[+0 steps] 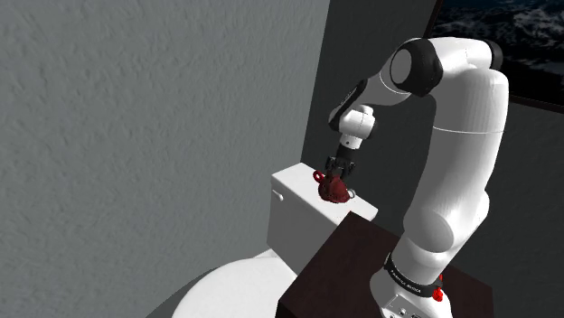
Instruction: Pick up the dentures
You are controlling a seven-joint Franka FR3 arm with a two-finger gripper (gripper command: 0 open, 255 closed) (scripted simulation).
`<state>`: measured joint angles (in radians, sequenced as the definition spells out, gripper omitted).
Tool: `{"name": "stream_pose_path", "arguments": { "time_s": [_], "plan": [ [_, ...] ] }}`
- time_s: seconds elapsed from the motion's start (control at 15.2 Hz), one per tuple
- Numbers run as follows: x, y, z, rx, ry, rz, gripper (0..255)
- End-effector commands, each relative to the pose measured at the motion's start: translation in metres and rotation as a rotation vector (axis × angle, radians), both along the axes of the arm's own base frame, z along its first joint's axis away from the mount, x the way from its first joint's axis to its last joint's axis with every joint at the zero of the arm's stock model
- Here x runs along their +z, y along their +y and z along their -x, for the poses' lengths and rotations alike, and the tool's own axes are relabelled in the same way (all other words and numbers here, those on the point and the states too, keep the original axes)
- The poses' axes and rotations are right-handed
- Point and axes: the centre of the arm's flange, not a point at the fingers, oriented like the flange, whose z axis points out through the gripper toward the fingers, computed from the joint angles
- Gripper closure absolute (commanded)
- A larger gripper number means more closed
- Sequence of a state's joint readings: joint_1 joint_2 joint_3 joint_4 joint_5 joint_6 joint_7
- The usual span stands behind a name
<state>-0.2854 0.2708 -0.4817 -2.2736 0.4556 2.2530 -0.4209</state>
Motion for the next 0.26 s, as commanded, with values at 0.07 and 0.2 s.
{"name": "stream_pose_path", "arguments": {
  "time_s": [0.07,0.2],
  "plan": [
    [0.0156,0.0001,-0.0004,0.000,0.000,0.000,255],
    [0.0164,0.0001,-0.0004,0.000,0.000,0.000,255]
  ]
}}
